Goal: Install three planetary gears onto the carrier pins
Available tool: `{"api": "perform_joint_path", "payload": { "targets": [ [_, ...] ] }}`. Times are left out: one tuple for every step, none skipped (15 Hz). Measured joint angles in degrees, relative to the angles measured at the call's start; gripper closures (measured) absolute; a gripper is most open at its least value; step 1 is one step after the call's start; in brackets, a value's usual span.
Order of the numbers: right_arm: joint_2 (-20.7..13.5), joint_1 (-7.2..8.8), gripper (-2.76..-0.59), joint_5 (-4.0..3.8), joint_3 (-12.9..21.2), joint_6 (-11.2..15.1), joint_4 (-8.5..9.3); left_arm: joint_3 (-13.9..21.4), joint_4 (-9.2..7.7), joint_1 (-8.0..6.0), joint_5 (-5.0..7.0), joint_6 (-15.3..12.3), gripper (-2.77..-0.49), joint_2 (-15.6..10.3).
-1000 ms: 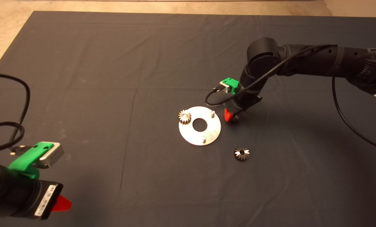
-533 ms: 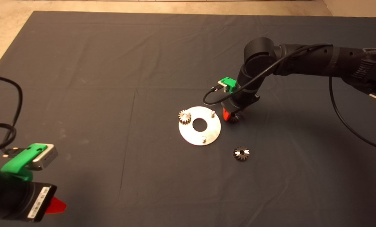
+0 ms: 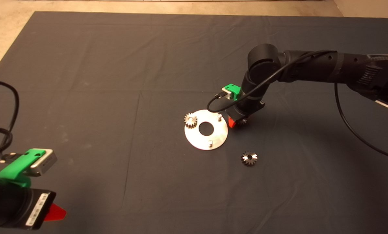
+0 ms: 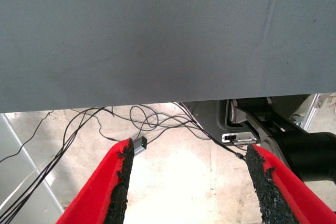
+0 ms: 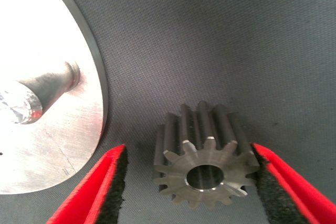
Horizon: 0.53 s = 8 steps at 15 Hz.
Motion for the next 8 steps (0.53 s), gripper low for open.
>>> {"api": "perform_joint_path", "payload": {
  "targets": [
    [0.0, -0.09, -1.52, -0.02, 0.0, 0.0, -0.01, 0.0, 0.00, 0.00, 0.00, 0.0, -1.46, 0.0],
    [0.0, -0.35, -1.52, -0.11, 0.0, 0.0, -0.10, 0.0, 0.00, 0.00, 0.00, 0.1, -1.46, 0.0],
    [0.0, -0.59, -1.52, -0.16, 0.0, 0.0, -0.20, 0.0, 0.00, 0.00, 0.00, 0.1, -1.46, 0.0],
    [0.0, -0.59, -1.51, -0.18, 0.0, 0.0, -0.22, 0.0, 0.00, 0.00, 0.00, 0.1, -1.46, 0.0],
    [0.0, -0.56, -1.41, -0.27, 0.0, 0.0, -0.23, 0.0, -0.02, 0.00, 0.00, 0.1, -1.46, -0.1],
    [0.0, -0.59, -1.39, -0.35, 0.0, 0.0, -0.26, 0.0, -0.02, 0.00, 0.00, 0.1, -1.46, -0.2],
    [0.0, -0.59, -1.39, -0.38, 0.0, 0.0, -0.33, 0.0, -0.10, 0.00, 0.00, 0.1, -1.46, -0.2],
    [0.0, -0.59, -1.34, -0.40, 0.0, 0.0, -0.33, 0.0, -0.17, 0.00, 0.00, 0.1, -1.46, -0.2]
  ]
}}
